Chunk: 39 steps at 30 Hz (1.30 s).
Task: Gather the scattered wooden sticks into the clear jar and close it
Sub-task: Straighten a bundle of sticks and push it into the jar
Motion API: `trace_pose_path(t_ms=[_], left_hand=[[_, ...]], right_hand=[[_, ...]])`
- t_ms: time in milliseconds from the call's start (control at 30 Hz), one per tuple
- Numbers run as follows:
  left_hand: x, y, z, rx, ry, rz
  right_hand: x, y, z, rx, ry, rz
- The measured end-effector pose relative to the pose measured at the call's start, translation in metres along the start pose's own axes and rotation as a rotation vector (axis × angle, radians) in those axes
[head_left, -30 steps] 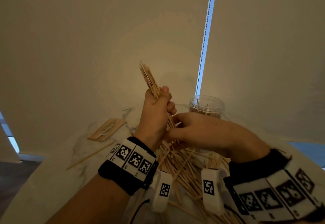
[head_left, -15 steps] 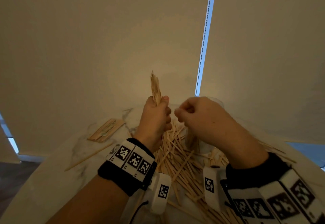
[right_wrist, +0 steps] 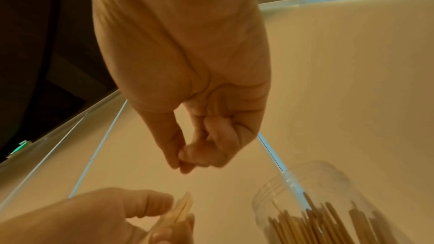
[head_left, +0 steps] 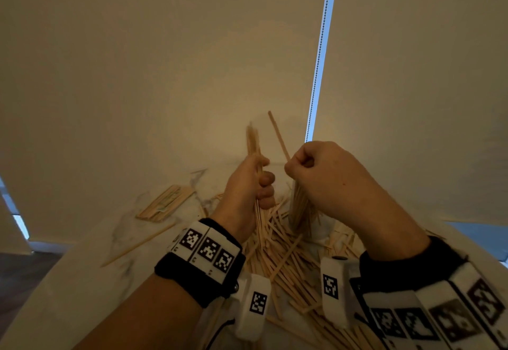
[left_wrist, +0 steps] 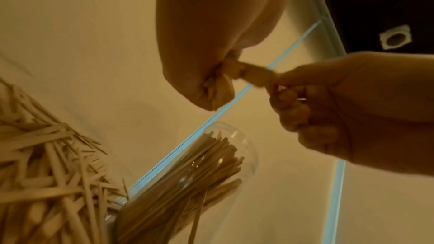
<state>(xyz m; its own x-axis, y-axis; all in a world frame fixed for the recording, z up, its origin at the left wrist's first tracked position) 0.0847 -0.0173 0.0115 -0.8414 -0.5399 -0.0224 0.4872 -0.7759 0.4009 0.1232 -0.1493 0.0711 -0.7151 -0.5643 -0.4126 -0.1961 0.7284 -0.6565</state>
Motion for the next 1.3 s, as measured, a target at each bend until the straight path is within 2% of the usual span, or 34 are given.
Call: trace_pose_path(t_ms=[67, 167, 333, 400, 533, 633, 800, 900, 1000, 1100, 1300], left_hand=[[-0.004, -0.007, 0.004, 0.07, 0.004, 0.018], [-0.004, -0.009, 0.01, -0.007, 0.081, 0.07], [-0.004, -0.014, 0.013, 0.033, 0.169, 0.195], [-0.004, -0.013, 0.015, 0.065, 0.195, 0.226], [-0.002, -0.007, 0.015, 0.139, 0.207, 0.237], [0.001, -0.001, 0.016, 0.263, 0.186, 0.137], [0.006, 0.008, 0.011, 0.163, 0.225, 0.001], [0.008, 0.009, 0.009, 0.017, 0.27, -0.021], [0.011, 0.01, 0.009, -0.123, 0.245, -0.068], [0.012, 0.008, 0.01, -0.159, 0.188, -0.111], [0.011, 0.009, 0.008, -0.173, 0.174, -0.122]], right_hand=[[0.001, 0.008, 0.002, 0.063, 0.012, -0.145], [0.006, 0.025, 0.002, 0.133, 0.023, -0.388], [0.01, 0.03, 0.0, 0.097, 0.044, -0.406], [0.012, 0.033, -0.001, 0.084, 0.06, -0.458], [0.015, 0.036, -0.006, -0.035, 0.013, -0.539], [0.012, 0.038, -0.005, -0.13, -0.022, -0.492], [0.003, 0.044, 0.011, -0.115, 0.052, -0.362], [-0.002, 0.045, 0.017, -0.079, 0.027, -0.295], [-0.003, 0.045, 0.017, -0.077, -0.072, -0.272], [-0.003, 0.047, 0.015, -0.072, -0.142, -0.266], [-0.003, 0.042, 0.014, -0.045, -0.136, -0.247]])
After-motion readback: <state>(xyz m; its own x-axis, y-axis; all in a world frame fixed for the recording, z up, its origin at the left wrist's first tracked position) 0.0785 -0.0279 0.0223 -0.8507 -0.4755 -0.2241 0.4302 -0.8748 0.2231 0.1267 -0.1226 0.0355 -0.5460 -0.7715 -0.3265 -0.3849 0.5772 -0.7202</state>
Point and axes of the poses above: each hand's wrist, its own x-axis away from the middle knuckle, its own y-axis out of the palm, z = x × y, the point moved 1 cm from there along -x, towards the middle knuckle, and after that the axes turned 4 degrees about -x, right-handed, at the moved point
